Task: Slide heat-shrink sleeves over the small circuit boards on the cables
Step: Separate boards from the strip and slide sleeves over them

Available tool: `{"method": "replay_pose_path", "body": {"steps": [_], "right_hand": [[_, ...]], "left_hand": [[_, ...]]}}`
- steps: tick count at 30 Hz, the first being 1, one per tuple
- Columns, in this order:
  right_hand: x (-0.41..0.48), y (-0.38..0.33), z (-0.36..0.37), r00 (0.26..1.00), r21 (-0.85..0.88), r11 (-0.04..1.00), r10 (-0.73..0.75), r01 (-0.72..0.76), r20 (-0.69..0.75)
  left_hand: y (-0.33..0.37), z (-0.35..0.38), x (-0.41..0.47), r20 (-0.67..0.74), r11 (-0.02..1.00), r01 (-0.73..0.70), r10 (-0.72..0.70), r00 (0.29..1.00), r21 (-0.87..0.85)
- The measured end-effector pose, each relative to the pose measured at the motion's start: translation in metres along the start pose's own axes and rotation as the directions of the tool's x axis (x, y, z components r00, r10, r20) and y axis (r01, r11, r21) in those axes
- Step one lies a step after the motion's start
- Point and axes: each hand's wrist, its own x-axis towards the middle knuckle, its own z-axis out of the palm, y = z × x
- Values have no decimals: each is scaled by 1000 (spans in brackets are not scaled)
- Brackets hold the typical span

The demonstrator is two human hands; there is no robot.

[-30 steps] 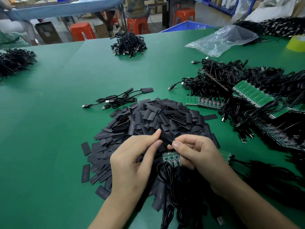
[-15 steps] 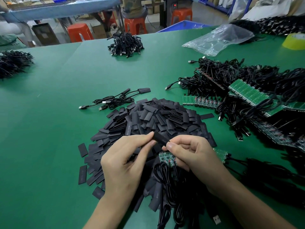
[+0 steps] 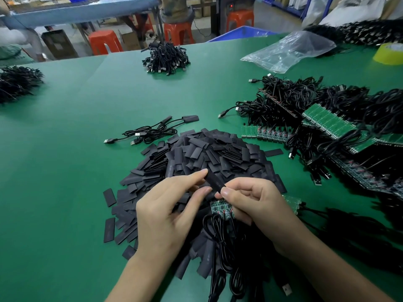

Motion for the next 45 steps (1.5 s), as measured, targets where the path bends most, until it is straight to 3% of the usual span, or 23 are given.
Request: {"method": "replay_pose_path", "body": {"steps": [5, 8, 10, 14, 20, 23, 26, 30, 36, 39, 41, 43, 45], "right_hand": [[5, 0, -4, 998, 74, 996, -50, 53, -29], [6, 0, -4, 1000, 155, 988, -21, 18, 19], [5, -1, -4, 997, 197, 980, 14, -29, 78], [5, -4, -4, 984, 368, 924, 37, -100, 174], [8, -4, -14, 994, 470, 882, -27, -26, 105], [9, -3, -14, 997, 473, 881, -52, 23, 49], [10, -2, -14, 997, 338, 938, -62, 73, -42], [10, 0, -17, 984, 117, 985, -110, 127, -137], [9, 2, -17, 977, -142, 978, -172, 155, -122], [7, 3, -13, 970, -276, 942, -224, 190, -97], [6, 5, -12, 954, -452, 861, -291, 231, -69], [5, 6, -12, 910, -740, 606, -415, 292, 19], [3, 7, -10, 885, -877, 368, -448, 310, 124]], "left_hand": [[12, 10, 1, 92, 914, 334, -321, 943, -232], [14, 15, 6, 194, 924, 345, -312, 930, -164], [14, 18, 10, 277, 889, 404, -341, 898, -214], [18, 21, 20, 439, 682, 557, -365, 821, -474], [29, 12, 48, 394, 525, 527, -350, 850, -668], [24, 0, 75, 319, 613, 453, -322, 891, -648], [-3, -12, 112, 184, 760, 438, -401, 897, -480], [-61, -9, 153, 37, 887, 451, -449, 893, -98], [-115, 7, 182, 51, 883, 339, -374, 926, 326], [-129, 14, 185, 167, 828, 270, -394, 904, 492], [-126, 17, 177, 244, 792, 218, -417, 876, 571], [-112, 18, 161, 265, 816, 200, -392, 881, 542], [-86, 17, 139, 263, 873, 173, -318, 911, 455]]}}
